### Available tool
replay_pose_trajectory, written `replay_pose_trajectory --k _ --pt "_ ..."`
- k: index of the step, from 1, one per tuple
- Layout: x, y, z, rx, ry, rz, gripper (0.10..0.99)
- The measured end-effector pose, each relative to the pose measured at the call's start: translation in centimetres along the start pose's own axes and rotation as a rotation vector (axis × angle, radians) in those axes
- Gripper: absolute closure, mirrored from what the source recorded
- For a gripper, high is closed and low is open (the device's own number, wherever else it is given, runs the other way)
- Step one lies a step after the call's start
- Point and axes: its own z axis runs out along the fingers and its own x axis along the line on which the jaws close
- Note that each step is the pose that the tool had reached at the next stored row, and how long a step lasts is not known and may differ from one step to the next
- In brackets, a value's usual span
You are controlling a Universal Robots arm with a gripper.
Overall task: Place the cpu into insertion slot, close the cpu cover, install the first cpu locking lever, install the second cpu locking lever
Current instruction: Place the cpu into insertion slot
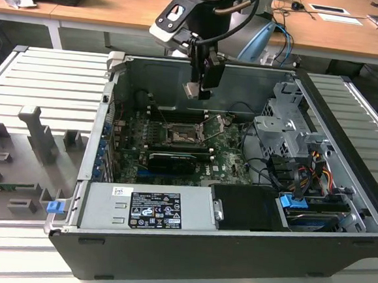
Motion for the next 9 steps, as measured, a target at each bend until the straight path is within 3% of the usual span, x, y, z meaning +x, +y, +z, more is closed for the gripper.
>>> replay_pose_trajectory --k 9 --pt "0.0 -0.01 0.14 -0.001 -0.0036 0.041 0.549"
